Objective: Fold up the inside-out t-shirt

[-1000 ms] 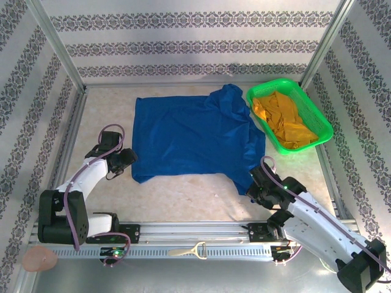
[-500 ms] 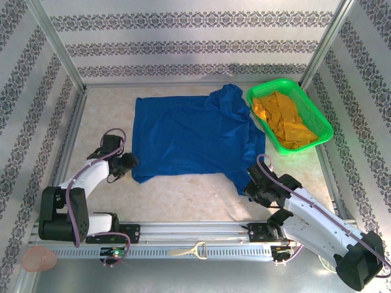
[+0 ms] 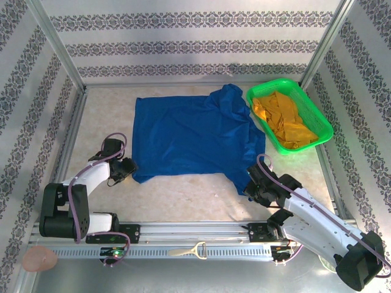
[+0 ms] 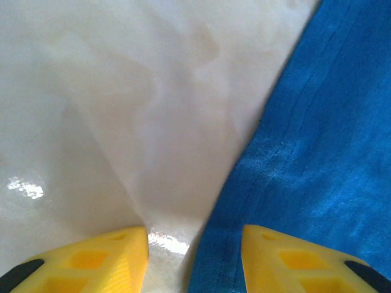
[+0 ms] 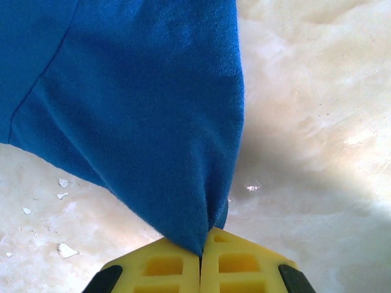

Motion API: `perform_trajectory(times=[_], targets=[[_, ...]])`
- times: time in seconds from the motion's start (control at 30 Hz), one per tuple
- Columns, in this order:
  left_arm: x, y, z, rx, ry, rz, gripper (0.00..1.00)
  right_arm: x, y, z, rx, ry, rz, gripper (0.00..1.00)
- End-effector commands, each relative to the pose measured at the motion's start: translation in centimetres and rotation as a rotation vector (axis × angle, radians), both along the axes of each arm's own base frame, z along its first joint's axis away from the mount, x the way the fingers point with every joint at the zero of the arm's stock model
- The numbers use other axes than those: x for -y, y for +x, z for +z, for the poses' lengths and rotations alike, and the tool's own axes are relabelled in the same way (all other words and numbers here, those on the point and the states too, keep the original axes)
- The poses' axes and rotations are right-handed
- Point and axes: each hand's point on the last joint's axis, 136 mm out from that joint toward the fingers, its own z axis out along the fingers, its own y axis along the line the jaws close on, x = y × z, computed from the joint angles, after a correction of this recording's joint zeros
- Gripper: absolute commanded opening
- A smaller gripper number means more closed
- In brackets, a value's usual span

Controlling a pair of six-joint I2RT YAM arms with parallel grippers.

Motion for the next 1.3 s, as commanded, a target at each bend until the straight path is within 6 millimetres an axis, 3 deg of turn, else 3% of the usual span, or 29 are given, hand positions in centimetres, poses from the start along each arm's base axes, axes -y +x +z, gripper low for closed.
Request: perform_trajectory(times=[0.0, 0.3, 0.57, 0.83, 0.97, 1.1, 1.13, 1.2, 1.27], targets=[[2.3, 2.2, -0.2, 0.094, -0.105, -0.035, 0.45, -0.1, 0.3, 0.5, 0.016, 0.004, 0.002, 0.00], [1.6, 0.6, 2.8, 0.104, -0.028, -0.006, 0.48, 0.1, 0.2, 0.3, 0.017, 0.003, -0.002, 0.00], [0.9, -0.5, 1.7, 0.027, 0.044, -0.030, 0.52, -0.1, 0.4, 0.4, 0.019, 0.004, 0.004, 0.00], [2.2, 0.7, 0.6, 0.032, 0.014, -0.090, 0.51, -0.1, 0.3, 0.4, 0.024, 0.007, 0.006, 0.00], [2.7, 1.0, 0.2, 0.025, 0.013, -0.108, 0.40, 0.0, 0.3, 0.5, 0.028, 0.008, 0.002, 0.00], [2.6, 2.0, 0.7, 0.046, 0.026, -0.121, 0.06, -0.2, 1.0, 1.5, 0.057, 0.024, -0.004, 0.00], [2.6, 2.6, 1.6, 0.065, 0.036, -0.127, 0.00, -0.4, 1.5, 2.3, 0.076, 0.037, -0.007, 0.00], [2.3, 4.3, 4.1, 0.125, 0.049, -0.124, 0.00, -0.8, 3.1, 4.4, 0.133, 0.076, -0.013, 0.00], [1.9, 6.8, 8.0, 0.222, 0.038, -0.103, 0.00, -1.4, 5.6, 7.7, 0.216, 0.129, -0.019, 0.00]])
